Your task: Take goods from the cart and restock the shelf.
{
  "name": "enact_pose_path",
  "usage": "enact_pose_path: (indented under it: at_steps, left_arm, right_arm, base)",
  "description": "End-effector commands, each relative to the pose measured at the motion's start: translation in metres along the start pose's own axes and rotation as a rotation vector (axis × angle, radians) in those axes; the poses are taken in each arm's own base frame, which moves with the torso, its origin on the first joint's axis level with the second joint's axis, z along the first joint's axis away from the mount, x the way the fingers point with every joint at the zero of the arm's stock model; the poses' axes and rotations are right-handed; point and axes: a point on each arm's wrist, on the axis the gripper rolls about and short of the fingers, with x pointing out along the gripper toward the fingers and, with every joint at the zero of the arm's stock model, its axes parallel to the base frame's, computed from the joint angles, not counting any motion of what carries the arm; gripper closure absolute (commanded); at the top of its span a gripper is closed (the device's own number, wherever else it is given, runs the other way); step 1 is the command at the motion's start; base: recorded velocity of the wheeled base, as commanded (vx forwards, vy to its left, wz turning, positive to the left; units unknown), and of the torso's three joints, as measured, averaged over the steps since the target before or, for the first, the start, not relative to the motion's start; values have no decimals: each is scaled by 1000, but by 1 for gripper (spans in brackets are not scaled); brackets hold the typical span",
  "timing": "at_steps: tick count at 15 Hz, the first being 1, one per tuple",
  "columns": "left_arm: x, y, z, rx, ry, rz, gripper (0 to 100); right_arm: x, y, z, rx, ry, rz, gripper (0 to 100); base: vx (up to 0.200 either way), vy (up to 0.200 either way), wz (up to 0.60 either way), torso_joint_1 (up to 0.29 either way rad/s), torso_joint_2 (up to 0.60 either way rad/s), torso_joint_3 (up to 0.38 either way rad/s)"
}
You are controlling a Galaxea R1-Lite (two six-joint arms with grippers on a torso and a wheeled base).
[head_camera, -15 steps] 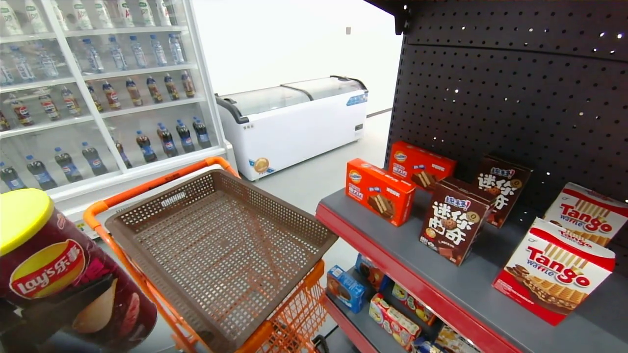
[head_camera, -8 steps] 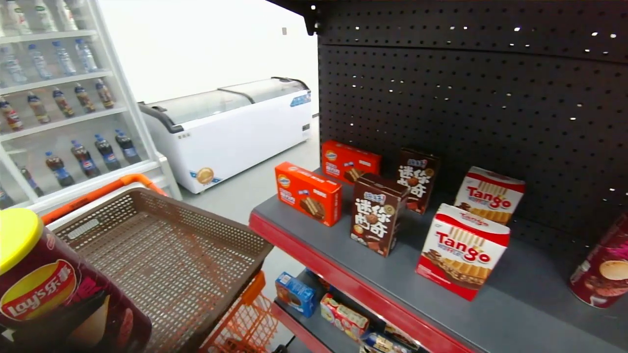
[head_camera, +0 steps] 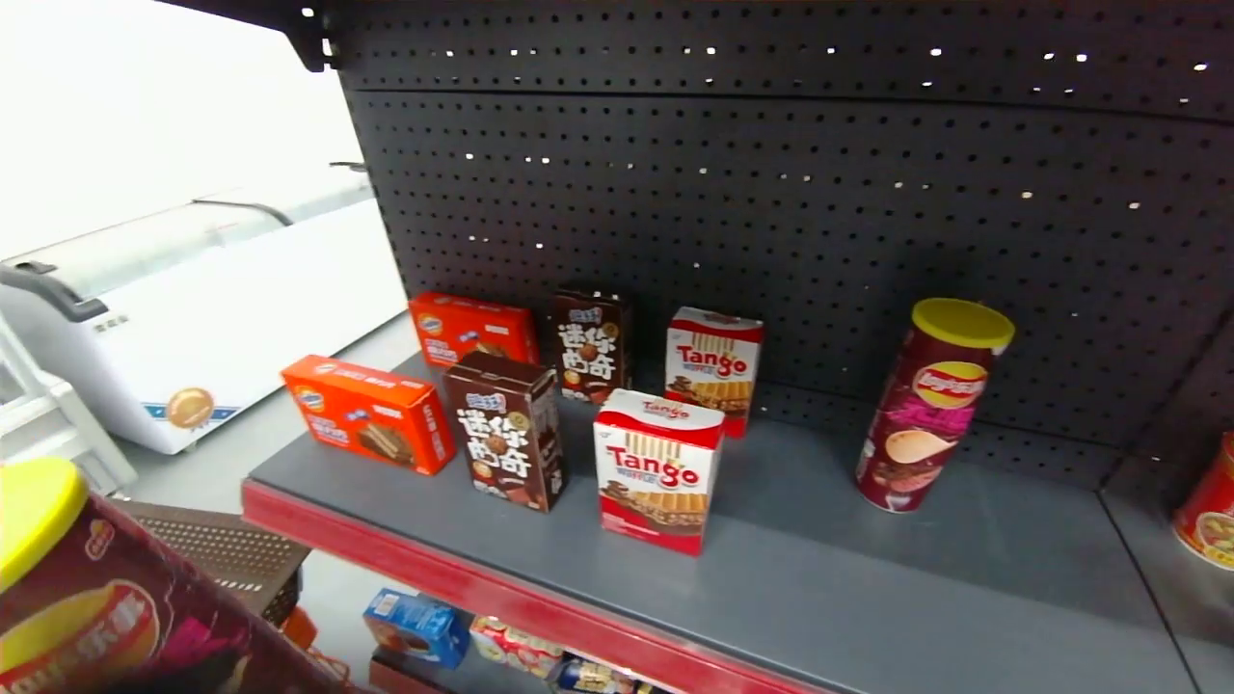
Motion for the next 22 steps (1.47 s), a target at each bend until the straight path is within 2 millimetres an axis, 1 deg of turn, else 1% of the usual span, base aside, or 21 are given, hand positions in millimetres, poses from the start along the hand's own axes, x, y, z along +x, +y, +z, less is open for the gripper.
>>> enact_pose_path:
  at_steps: [1,6,7,8,15,19,22]
  left_arm:
    - [-13,-7,-3,21,-23,-64,100]
    - [-16,-18,-6,87,11,-294,100]
    - [-15,-19,-7,87,20,-313,100]
    - [-15,-19,-9,84,27,-315,100]
    - [-16,-18,-11,80,27,-307,100]
    - [-19,-18,-13,80,14,-305,100]
    - [-25,-15,-21,76,-12,-261,100]
  right_arm:
    - [0,0,0,0,2,0,0]
    - [0,0,0,-1,-1,0,0]
    - [0,0,0,-1,0,0,0]
    - [0,0,0,-1,2,0,0]
    - [0,0,0,-1,0,0,0]
    - [0,0,0,-1,-1,0,0]
    - [0,0,0,-1,0,0,0]
  base:
    - [0,0,0,0,0,0]
    - [0,0,0,0,0,0]
    - [0,0,0,0,0,0]
    - [0,0,0,0,0,0]
    - [0,0,-600,4,1,3]
    - [0,0,0,0,0,0]
    - [0,0,0,0,0,0]
